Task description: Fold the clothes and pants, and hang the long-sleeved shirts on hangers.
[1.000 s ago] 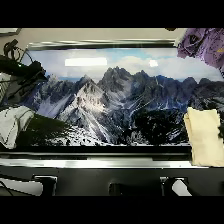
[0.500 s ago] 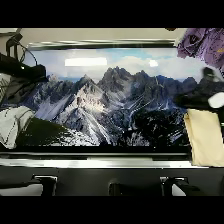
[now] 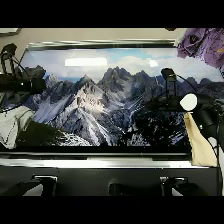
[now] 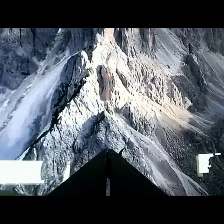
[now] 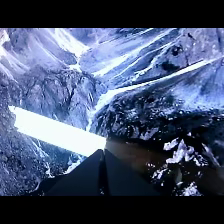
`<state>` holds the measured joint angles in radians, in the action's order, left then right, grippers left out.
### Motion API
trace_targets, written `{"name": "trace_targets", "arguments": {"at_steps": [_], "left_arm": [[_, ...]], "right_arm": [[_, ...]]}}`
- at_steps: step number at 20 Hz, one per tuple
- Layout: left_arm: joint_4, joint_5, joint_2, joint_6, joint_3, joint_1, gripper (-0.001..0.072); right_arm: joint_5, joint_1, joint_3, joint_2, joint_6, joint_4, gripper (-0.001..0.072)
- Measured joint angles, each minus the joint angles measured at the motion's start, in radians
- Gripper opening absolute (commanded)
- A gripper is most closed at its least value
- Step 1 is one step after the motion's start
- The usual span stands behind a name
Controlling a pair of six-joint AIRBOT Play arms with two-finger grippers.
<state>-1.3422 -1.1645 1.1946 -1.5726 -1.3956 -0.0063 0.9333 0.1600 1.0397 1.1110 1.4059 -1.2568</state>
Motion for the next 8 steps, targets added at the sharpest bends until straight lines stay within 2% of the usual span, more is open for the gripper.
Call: {"name": "trace_targets", "arguments": {"at_steps": [8], "left_arm": [[-0.004,0.028,-0.011,0.002,0.022,0.0,0.0021]], "right_arm": [[0.0,0.012,0.0,0.0,-0.004,-0.008,0.0033]]}}
